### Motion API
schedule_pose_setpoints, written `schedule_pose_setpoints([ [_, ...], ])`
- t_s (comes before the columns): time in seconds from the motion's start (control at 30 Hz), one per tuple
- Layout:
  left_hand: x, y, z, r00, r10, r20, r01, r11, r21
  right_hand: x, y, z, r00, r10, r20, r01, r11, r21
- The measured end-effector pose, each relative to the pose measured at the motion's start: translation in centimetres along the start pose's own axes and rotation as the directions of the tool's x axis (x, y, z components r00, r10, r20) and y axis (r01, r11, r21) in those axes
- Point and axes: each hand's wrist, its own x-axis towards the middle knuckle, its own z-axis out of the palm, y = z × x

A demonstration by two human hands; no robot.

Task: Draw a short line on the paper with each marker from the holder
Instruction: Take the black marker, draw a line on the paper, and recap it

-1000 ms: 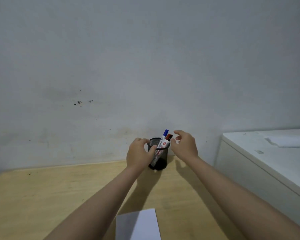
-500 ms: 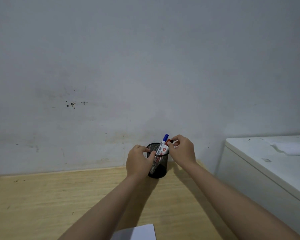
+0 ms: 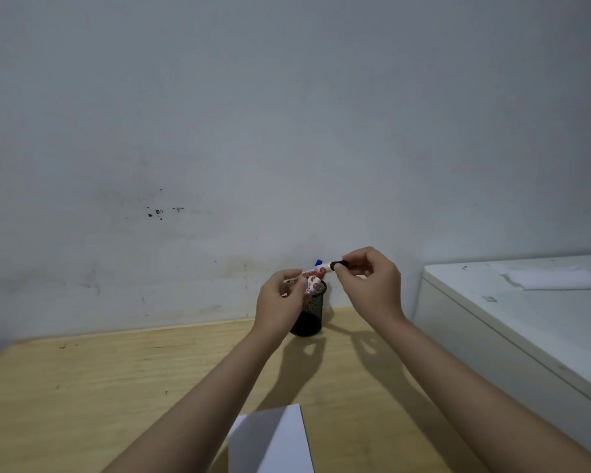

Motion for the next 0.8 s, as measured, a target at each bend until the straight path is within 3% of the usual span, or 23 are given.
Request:
schedule_pose_setpoints([
  [0.1, -2.8, 2.8, -0.3, 0.998, -0.051, 0.035, 0.058, 0.965, -0.256, -3.2, -1.5, -1.1, 1.000, -0.008, 0.024, 0.006, 0.997, 0.077],
  [0.2, -4.7, 4.6, -0.9, 0.997, -0.061, -0.035, 0.047, 0.947, -0.318, -6.1, -2.2, -1.5, 0.996, -0.019, 0.082, 0.007, 0.990, 0.143],
  [0.3, -5.9, 5.7, -2.2, 0.997, 0.029, -0.075, -0.047, 0.969, -0.243, -7.7, -3.2, -1.8, 0.982, -0.072, 0.177, 0.049, 0.990, 0.131],
  [0.37, -6.6, 6.4, -3.2, 0.992, 0.111, -0.061, -0.120, 0.976, -0.184, -7.8, -4.0, -1.7, 0.985, -0.074, 0.156, 0.055, 0.991, 0.122],
  [0.47, -7.7, 7.0, -4.6, 0.985, 0.175, -0.008, -0.175, 0.980, -0.093, -7.3, -5.7, -0.9, 0.997, 0.047, 0.054, -0.055, 0.987, 0.154],
  [0.6, -8.9, 7.4, -5.7, 0.969, 0.238, 0.070, -0.241, 0.970, 0.036, -7.2, -7.9, 0.9, 0.963, 0.216, 0.162, -0.253, 0.930, 0.265],
  [0.8, -9.9, 6.3, -8.4, 0.961, 0.271, 0.056, -0.276, 0.919, 0.281, -8.0, -9.3, 1.7, 0.974, 0.193, 0.114, -0.218, 0.935, 0.279],
])
